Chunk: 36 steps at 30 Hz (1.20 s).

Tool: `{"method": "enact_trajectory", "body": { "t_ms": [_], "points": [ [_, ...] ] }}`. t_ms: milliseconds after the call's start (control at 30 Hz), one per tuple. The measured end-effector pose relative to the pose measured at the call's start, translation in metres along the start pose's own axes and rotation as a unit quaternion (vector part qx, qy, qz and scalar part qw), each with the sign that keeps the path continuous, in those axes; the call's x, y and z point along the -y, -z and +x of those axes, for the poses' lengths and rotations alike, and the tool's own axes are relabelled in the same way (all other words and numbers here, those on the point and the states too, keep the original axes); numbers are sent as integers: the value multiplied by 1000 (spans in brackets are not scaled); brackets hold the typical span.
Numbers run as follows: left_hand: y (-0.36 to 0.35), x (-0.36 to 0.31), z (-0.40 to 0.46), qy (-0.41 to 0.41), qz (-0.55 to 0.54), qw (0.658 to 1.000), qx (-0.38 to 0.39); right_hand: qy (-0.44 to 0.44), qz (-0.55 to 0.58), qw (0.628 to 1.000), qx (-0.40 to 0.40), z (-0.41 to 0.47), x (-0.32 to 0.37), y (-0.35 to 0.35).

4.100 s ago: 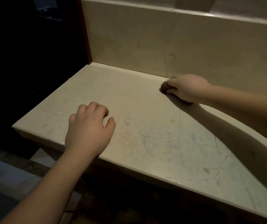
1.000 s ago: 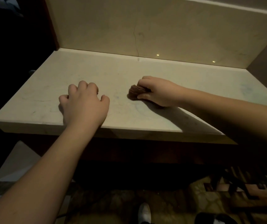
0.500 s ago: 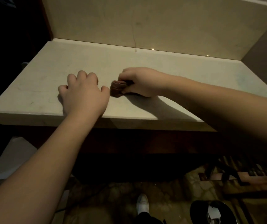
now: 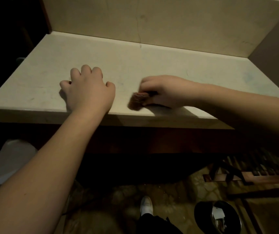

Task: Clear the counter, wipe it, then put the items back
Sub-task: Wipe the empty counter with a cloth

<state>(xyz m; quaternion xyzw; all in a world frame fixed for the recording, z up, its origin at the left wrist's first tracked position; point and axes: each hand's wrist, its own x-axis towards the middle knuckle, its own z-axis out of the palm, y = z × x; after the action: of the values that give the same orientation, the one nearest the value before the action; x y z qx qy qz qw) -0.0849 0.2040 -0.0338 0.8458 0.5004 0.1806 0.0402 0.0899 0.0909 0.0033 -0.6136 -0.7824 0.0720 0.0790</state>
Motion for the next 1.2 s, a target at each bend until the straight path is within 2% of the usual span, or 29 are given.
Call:
{"method": "enact_trajectory", "body": {
  "t_ms": [133,400,667,833,1000,1100,1200],
  "points": [
    [1,0,0,3,2,1000,-3,-11,-1,1000,-9,16,3,-3],
    [0,-1,1,9,19,1000,-7,-47,3,998,50,-70,-23,12],
    [1,-8,-3,17,16,999,-48,3,10,1000,18,-6,-12,2],
    [3,-12,-4,4,1,998,-56,42,-4,995,86,-35,-26,15],
    [6,-26,-9,-3,-43,995,-89,101,-6,991,88,-9,-41,20],
    [5,-47,-15,9,-74,992,-99,62,-14,995,77,34,-68,25],
    [-2,-68,-20,22,-100,991,-85,-26,-36,998,38,68,-122,37]
  ]
}}
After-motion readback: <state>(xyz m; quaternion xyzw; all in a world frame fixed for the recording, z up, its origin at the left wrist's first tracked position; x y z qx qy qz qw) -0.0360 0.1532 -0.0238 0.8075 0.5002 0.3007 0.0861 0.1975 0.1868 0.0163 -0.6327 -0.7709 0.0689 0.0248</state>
